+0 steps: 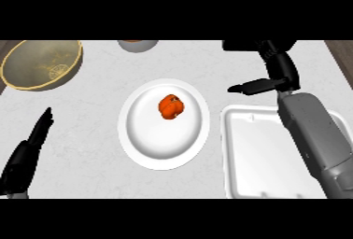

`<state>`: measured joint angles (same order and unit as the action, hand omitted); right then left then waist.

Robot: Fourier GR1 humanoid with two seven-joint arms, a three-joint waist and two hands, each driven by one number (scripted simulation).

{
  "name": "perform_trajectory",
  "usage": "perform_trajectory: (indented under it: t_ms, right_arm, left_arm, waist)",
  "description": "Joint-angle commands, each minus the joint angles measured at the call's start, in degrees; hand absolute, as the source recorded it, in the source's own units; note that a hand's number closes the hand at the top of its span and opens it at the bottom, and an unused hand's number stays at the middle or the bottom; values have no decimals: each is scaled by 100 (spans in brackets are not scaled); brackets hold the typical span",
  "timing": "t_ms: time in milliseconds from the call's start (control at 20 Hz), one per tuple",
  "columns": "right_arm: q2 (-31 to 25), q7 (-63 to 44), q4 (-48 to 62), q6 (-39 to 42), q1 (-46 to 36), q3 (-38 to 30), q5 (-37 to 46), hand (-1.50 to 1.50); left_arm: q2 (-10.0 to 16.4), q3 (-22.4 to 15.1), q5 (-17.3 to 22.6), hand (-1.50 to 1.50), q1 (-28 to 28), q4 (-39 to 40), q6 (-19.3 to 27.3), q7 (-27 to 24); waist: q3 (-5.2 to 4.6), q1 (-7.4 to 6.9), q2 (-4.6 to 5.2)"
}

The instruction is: Pick the squash from the tray and place it in the plate

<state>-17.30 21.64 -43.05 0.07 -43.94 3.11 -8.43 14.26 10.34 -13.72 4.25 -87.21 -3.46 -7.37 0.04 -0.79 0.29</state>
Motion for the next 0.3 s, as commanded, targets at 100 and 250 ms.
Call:
perform_trajectory:
  t_ms: [100, 250]
  right_arm:
    - [-464, 1002, 1389, 781, -399, -441, 111, -150]
    - [-713, 1217, 1874, 912, -546, -645, 170, -150]
  left_arm:
    - [-311, -226, -337, 0, -197, 151, 343, -88]
    - [-6, 68, 54, 0, -41, -26, -102, -31]
  waist:
    - [1, -55, 24]
    - [2, -87, 24]
